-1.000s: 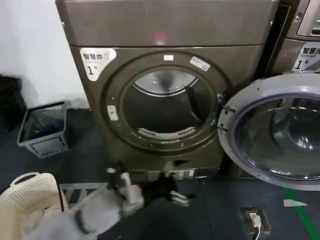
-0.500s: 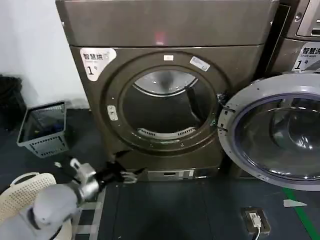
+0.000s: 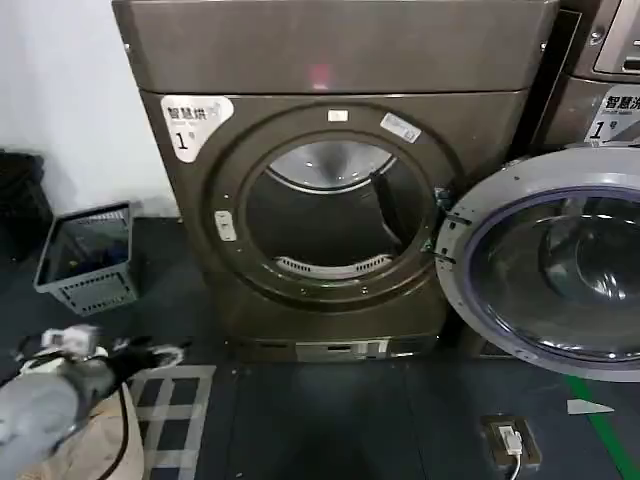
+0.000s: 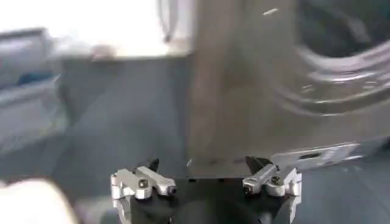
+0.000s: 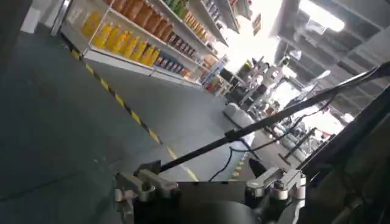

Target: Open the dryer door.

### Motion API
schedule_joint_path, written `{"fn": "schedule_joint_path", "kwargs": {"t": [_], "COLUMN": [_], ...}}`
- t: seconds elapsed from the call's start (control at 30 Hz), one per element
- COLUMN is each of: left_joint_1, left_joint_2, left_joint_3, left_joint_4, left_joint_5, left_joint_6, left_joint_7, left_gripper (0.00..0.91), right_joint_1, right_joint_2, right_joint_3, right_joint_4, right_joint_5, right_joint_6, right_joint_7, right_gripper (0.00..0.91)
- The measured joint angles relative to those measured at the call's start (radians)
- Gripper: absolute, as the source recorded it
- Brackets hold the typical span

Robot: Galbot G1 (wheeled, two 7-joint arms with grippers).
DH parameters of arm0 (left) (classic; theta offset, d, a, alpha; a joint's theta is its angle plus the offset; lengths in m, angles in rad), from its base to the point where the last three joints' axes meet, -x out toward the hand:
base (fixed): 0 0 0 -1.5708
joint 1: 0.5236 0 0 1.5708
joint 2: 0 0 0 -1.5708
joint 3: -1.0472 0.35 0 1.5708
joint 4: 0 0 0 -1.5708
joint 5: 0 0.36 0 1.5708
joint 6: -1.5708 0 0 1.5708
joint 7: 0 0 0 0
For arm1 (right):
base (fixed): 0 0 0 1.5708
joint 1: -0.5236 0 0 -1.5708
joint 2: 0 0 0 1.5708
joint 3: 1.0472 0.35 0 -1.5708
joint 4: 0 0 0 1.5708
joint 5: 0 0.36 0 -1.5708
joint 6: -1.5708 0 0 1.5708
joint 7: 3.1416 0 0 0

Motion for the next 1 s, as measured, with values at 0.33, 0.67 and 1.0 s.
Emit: {"fn": "schedule_joint_path", "kwargs": {"t": [0.33,0.67,1.0], "left_joint_1": [0.195,0.232,0.203], "left_joint_2": [0.024,0.11,0.143], "left_joint_3": [-0.156,-0.197,-0.211], "left_joint_4": [0.043,0.125,0.213], "left_joint_5": [-0.355,-0.652,-0.801], "left_joint_6": [0.063,0.062,0.062], "left_joint_7": [-0.35,-0.5,-0.553], "left_gripper": [0.907,0.907,0.907], "right_joint_1": [0.003,0.002,0.004], "right_joint_2": [0.003,0.006,0.011], "right_joint_3": [-0.007,-0.011,-0.008], "right_joint_4": [0.003,-0.004,0.003], "right_joint_5": [0.0,0.002,0.011], "right_joint_6": [0.002,0.016,0.014], "right_joint_7": [0.002,0.002,-0.003], "right_gripper": [0.907,0.907,0.907]}}
